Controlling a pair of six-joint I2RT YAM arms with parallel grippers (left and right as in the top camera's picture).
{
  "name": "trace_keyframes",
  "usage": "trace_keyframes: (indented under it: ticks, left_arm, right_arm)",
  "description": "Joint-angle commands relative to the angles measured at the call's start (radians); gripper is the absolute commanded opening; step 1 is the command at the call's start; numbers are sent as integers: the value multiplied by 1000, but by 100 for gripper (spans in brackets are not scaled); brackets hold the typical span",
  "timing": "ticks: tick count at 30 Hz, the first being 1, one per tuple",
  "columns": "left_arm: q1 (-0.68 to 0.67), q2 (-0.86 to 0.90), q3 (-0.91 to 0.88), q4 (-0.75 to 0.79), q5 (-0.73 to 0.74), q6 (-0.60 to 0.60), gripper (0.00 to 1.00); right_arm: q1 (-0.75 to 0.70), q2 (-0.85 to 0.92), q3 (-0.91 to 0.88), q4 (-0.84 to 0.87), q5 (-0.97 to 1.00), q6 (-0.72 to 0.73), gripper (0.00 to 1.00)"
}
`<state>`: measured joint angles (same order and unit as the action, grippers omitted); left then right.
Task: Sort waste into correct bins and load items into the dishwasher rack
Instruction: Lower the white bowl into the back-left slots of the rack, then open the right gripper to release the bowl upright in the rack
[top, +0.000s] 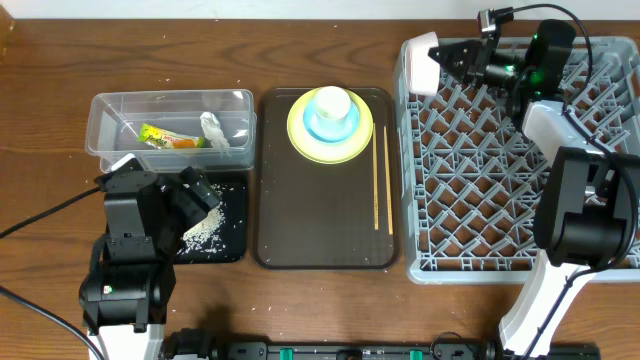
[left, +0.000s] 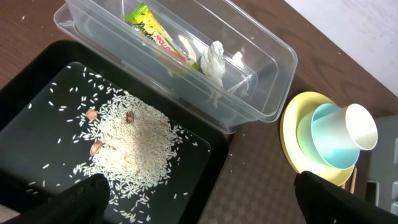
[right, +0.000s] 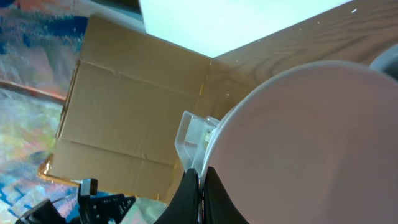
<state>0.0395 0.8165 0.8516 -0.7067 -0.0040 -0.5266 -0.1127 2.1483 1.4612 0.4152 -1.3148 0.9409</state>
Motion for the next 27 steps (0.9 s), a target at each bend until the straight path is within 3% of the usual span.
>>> trace_keyframes:
  ticks: [1,11,14,27]
  left_arm:
    - [7,-1,18,0,-8,2,98]
    - [7,-1,18,0,-8,2,98]
    - [7,-1,18,0,-8,2,98]
    - [7,-1,18,0,-8,2,98]
  right_arm:
    - [5,3,-35,-12,-18,-76,1]
    - [-69,3,-58,-12,-69,-90,2]
    - [-87,3,-58,-12,-92,-90,16]
    - [-154,3,-58,-27,-128,-93,33]
